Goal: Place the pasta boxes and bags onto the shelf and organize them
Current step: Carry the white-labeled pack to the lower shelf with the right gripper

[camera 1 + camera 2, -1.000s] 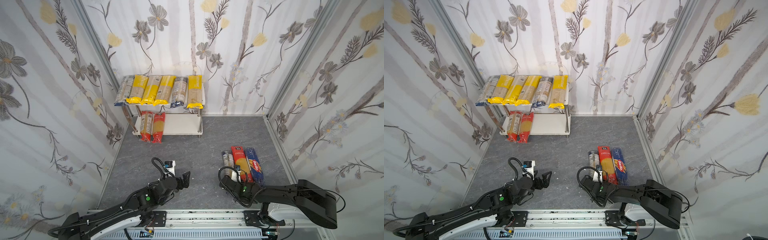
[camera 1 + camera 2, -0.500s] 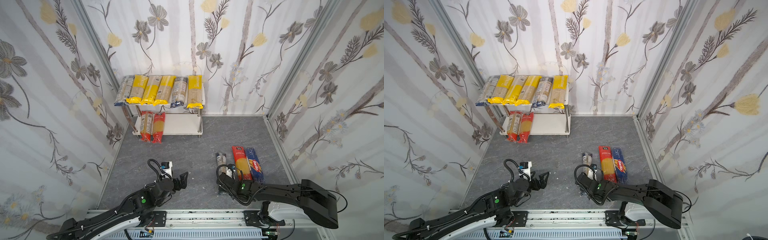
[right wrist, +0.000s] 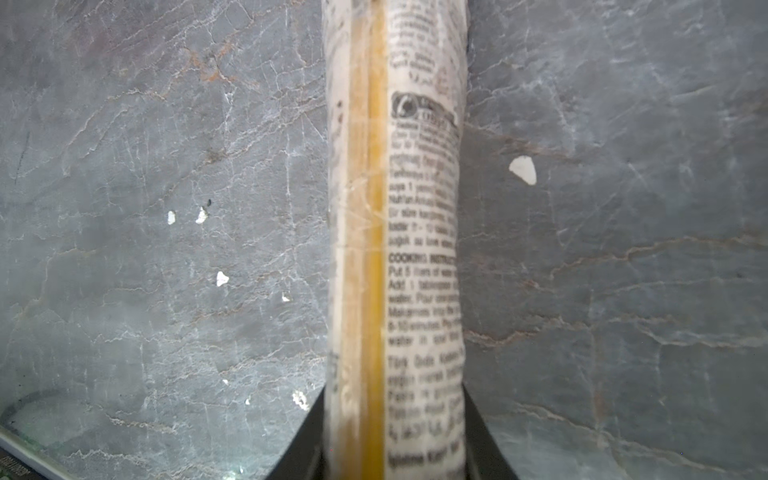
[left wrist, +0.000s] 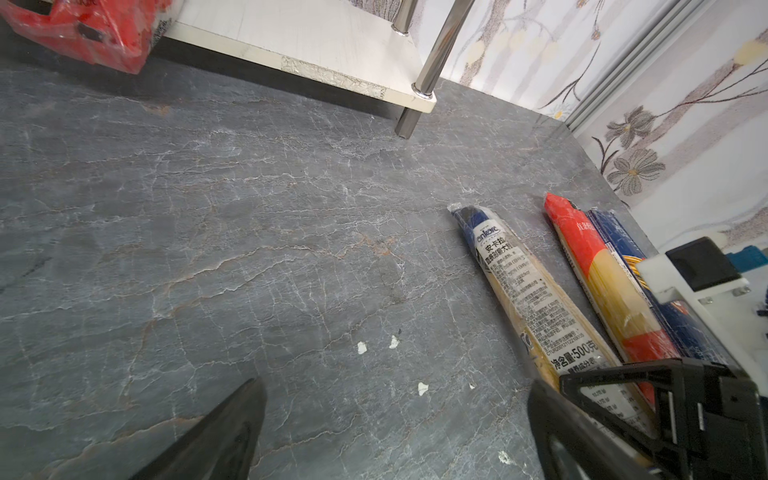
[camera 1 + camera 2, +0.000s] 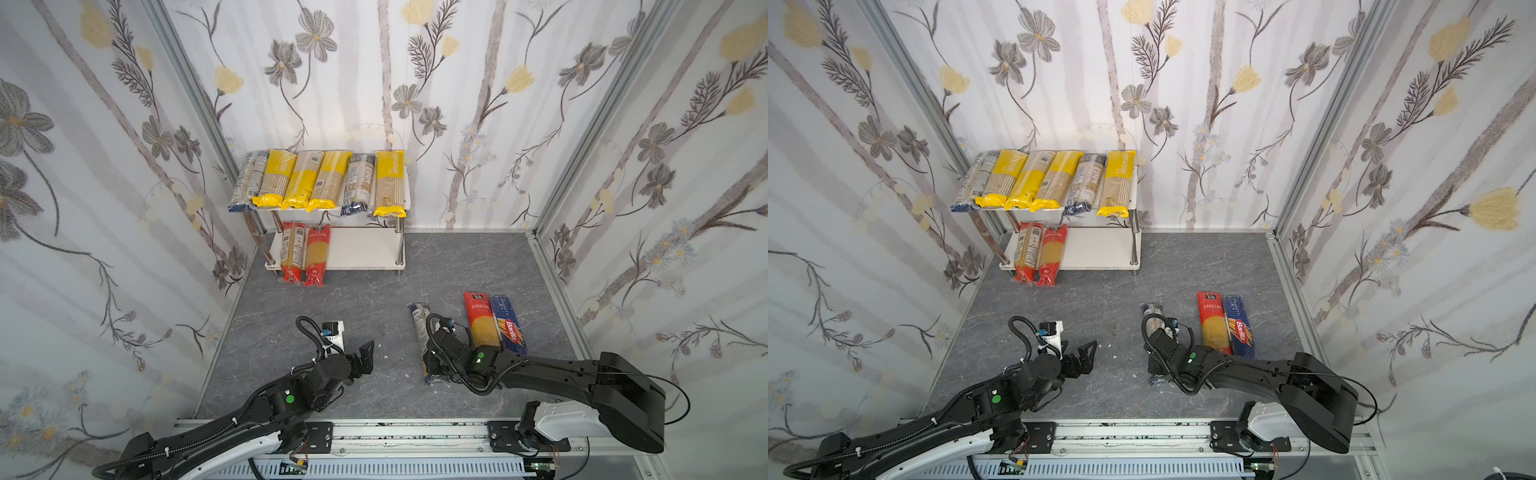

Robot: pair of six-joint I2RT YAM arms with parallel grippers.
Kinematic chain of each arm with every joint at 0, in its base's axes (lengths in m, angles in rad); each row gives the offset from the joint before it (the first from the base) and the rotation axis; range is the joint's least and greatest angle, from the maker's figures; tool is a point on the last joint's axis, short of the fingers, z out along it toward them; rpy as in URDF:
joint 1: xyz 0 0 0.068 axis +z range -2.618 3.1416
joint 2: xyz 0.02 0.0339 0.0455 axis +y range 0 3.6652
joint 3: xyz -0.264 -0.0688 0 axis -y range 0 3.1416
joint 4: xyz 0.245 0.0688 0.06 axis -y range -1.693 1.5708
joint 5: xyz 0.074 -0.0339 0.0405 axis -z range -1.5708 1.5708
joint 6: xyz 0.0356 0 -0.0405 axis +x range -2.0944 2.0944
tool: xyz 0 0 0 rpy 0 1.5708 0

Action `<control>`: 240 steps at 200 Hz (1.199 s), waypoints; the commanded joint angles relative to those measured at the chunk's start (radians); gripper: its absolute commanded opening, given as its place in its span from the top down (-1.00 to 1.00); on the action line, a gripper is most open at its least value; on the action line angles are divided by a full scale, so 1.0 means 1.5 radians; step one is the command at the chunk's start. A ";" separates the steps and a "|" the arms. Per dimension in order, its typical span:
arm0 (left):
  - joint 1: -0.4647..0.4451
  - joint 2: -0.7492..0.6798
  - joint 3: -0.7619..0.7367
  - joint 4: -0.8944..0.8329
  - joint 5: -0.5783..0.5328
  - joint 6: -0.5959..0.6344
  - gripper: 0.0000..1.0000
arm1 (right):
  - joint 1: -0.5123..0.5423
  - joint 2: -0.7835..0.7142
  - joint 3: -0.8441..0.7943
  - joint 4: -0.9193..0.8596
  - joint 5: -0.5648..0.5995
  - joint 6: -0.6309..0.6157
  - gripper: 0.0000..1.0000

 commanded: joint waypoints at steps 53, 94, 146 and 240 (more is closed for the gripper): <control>0.014 0.032 0.033 0.000 -0.062 -0.011 -1.00 | -0.049 0.024 0.051 0.060 -0.064 -0.090 0.79; 0.018 0.036 0.050 -0.002 -0.085 -0.020 -1.00 | -0.050 0.059 0.134 0.035 -0.065 -0.128 0.85; 0.024 -0.010 0.080 -0.071 -0.096 -0.046 -1.00 | -0.050 0.100 0.232 0.029 -0.069 -0.170 0.86; 0.156 0.038 0.272 -0.225 -0.057 -0.019 -1.00 | -0.052 0.324 0.547 -0.003 -0.086 -0.230 0.88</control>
